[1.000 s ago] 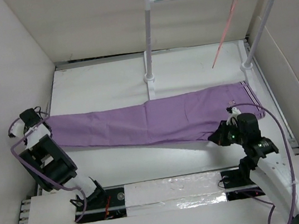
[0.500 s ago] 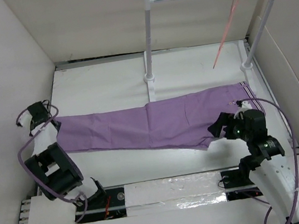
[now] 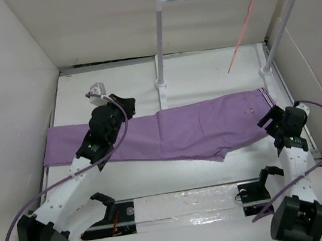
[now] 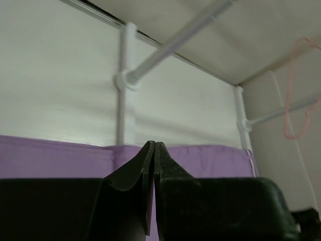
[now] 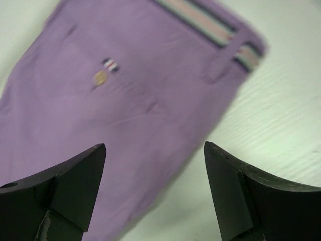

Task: Place the trousers on the hanger
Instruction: Fold the trousers at the center of the board.

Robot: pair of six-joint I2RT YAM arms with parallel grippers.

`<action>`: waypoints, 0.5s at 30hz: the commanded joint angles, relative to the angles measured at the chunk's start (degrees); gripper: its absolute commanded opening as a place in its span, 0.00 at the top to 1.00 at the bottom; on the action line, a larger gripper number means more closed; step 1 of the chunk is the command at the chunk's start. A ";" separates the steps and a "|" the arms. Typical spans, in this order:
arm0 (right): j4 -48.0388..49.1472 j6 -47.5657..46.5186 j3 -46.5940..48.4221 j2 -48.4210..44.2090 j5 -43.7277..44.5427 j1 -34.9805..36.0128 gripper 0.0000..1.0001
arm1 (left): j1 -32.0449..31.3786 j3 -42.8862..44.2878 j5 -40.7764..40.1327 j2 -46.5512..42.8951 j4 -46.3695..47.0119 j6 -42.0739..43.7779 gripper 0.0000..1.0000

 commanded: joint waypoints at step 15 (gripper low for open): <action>31.80 9.43 -1.32 29.12 -15.49 -20.18 0.20 | -6.76 -21.40 6.55 -13.47 15.43 4.57 1.00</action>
